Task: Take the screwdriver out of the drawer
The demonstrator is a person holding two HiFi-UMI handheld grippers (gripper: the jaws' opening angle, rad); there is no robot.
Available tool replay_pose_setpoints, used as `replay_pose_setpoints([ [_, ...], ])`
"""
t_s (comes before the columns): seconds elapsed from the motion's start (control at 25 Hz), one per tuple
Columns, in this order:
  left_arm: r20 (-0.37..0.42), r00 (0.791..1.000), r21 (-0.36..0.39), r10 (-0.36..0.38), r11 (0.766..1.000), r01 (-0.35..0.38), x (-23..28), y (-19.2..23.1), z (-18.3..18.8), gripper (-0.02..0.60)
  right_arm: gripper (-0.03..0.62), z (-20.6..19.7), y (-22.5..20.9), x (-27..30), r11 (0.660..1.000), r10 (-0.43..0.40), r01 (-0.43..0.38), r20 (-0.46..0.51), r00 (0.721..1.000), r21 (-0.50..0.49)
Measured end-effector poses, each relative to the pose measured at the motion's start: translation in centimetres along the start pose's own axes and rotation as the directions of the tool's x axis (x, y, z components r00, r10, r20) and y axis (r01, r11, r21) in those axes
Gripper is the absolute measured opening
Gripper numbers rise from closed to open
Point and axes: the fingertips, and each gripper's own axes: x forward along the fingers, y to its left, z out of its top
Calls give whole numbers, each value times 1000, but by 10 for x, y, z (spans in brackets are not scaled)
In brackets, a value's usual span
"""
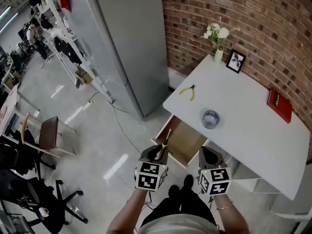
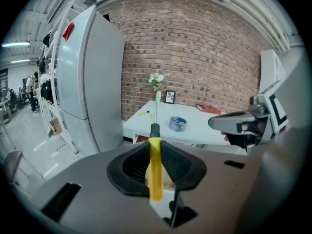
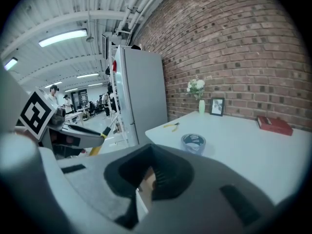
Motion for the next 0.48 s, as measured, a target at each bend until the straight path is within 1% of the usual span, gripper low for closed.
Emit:
replay_pose_setpoints([
  [0.48,-6,1000,7,0,1000,0,2,-2,3,66,2,0,2,2,1000,3,-3,3,1000,13],
])
